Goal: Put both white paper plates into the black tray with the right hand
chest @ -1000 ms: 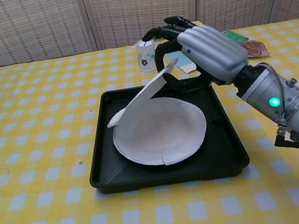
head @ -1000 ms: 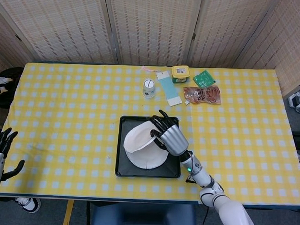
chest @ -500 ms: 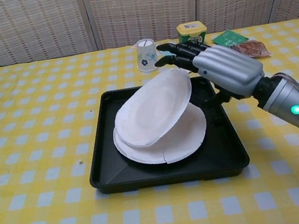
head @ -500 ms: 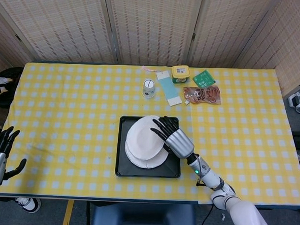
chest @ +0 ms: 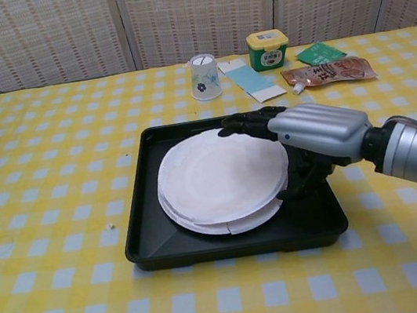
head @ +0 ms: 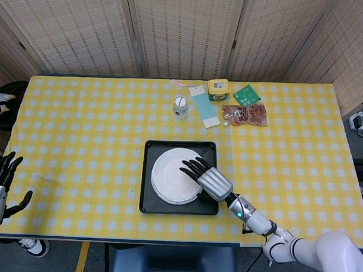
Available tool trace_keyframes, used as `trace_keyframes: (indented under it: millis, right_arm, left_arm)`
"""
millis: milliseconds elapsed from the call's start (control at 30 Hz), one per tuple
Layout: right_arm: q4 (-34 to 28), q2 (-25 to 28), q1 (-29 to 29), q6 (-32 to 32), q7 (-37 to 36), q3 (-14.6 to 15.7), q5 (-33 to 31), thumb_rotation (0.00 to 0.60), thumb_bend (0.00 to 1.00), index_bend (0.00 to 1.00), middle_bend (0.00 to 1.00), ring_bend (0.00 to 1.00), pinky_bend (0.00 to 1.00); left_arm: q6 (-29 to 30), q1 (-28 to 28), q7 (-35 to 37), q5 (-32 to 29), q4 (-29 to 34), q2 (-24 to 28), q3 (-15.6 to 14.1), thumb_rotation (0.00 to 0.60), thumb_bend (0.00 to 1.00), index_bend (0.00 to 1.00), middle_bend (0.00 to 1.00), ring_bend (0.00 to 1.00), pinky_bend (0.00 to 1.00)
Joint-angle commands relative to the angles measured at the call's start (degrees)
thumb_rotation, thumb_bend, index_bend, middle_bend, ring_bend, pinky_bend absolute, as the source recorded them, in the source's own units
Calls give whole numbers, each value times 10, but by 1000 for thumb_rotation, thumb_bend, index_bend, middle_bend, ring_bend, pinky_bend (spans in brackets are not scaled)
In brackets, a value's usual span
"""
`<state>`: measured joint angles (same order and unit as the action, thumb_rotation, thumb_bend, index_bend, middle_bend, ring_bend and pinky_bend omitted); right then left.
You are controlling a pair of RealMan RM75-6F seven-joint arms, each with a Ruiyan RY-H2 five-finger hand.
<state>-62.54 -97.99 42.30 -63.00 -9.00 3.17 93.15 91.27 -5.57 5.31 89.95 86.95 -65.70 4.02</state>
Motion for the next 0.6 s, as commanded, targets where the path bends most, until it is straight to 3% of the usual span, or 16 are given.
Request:
trace_keyframes:
  millis: [33,300,600]
  right_arm:
    - [-62,47,2,40,35,0,-22,600,284,0,0,0,0]
    - [-143,108,-13,36,41,-4,-31,600,266,0,0,0,0]
    - [-187,172,-117,-123,130,-5,-31,600,263,0,0,0,0]
  left_arm:
    - [1,0,1,1,1,1,-1,600,374,0,2,0,0]
    - [2,1,3,2,3,3,-2,600,374,0,1,0,0]
    - [-6,-1,-5,-1,2,3,-3,600,374,0,2,0,0]
